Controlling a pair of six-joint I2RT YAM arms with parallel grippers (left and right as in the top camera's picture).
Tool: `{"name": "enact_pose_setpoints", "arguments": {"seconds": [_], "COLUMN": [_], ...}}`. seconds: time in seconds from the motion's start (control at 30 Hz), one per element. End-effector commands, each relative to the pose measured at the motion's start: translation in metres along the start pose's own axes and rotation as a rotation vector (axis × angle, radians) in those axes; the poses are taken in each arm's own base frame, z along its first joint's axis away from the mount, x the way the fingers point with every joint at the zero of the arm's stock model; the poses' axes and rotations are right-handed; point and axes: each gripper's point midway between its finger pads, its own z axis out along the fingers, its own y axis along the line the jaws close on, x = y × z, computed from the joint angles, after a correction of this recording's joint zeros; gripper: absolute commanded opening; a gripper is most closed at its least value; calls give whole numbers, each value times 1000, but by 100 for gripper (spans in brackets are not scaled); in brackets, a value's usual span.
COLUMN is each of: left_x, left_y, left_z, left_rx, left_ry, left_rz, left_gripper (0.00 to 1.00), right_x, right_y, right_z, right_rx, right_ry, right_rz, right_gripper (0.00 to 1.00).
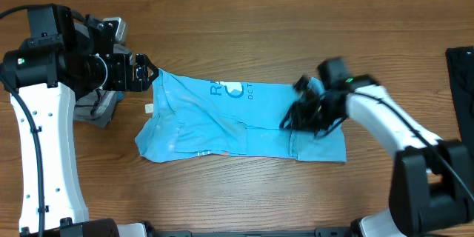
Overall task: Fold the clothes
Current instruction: 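Release the right fold and lift the right gripper off the shirt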
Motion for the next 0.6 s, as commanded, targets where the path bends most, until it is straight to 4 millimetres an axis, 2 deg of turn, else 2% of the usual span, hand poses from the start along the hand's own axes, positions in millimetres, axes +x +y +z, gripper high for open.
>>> {"name": "enact_pose_setpoints", "arguments": {"seconds": [0.0, 0.03, 0.17, 0.27, 0.33, 0.47, 0.57], "left_x": [-1, -1, -1, -1, -1, -1, -1], "left_y": [8, 9, 10, 10, 10, 10, 10], "left_z": [-1, -1, -1, -1, -1, -1, -1], "left_rx": [-54, -62, -71, -71, -71, -71, -71], "left_ry": [2, 4, 6, 6, 6, 6, 6], "left_rz": [13, 13, 13, 13, 13, 13, 14], "left_gripper": [100, 100, 100, 100, 100, 100, 100], "right_x": [-49, -57, -79, -82, -82, -83, -85], "right_y": [-4, -7, -37, -61, -74, -80, -81], "right_z": [-49, -54, -61, -57, -46, -26, -22], "right_rx": [99, 117, 270, 384, 413, 379, 378], "right_ry": [-211, -245, -362, -379, -351, -304, -302], "right_rz": [78, 100, 193, 252, 280, 291, 290], "right_gripper": [40, 44, 45, 45, 44, 42, 45]}}
